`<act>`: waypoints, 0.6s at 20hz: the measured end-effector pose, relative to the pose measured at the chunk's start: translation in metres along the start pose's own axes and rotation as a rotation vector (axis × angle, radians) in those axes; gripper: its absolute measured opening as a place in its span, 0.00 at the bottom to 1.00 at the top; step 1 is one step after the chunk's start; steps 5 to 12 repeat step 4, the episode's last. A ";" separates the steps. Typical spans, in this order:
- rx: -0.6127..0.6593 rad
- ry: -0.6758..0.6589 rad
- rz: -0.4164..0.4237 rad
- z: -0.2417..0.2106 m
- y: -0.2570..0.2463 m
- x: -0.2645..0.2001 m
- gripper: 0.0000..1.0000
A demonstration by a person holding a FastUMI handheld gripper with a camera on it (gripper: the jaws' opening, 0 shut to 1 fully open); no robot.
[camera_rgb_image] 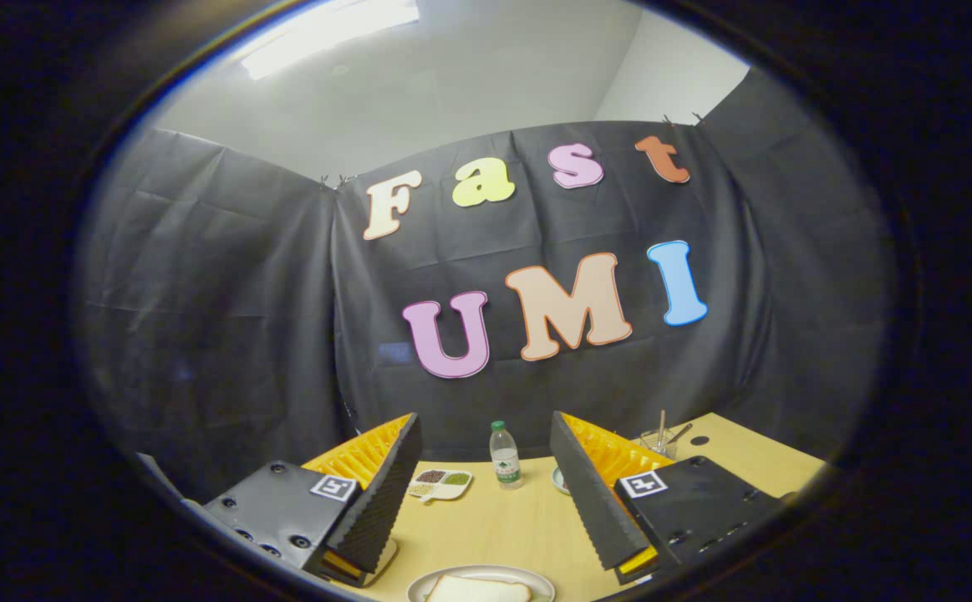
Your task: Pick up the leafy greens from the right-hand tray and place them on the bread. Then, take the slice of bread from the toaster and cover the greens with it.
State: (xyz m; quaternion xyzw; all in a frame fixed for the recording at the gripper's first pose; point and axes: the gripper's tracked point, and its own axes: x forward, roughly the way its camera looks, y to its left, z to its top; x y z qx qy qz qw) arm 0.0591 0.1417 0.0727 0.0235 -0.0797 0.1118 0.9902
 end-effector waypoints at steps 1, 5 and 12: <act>-0.005 0.002 0.002 -0.001 0.001 -0.001 0.98; -0.011 0.016 -0.001 -0.006 -0.002 -0.005 0.98; -0.011 0.016 -0.001 -0.006 -0.002 -0.005 0.98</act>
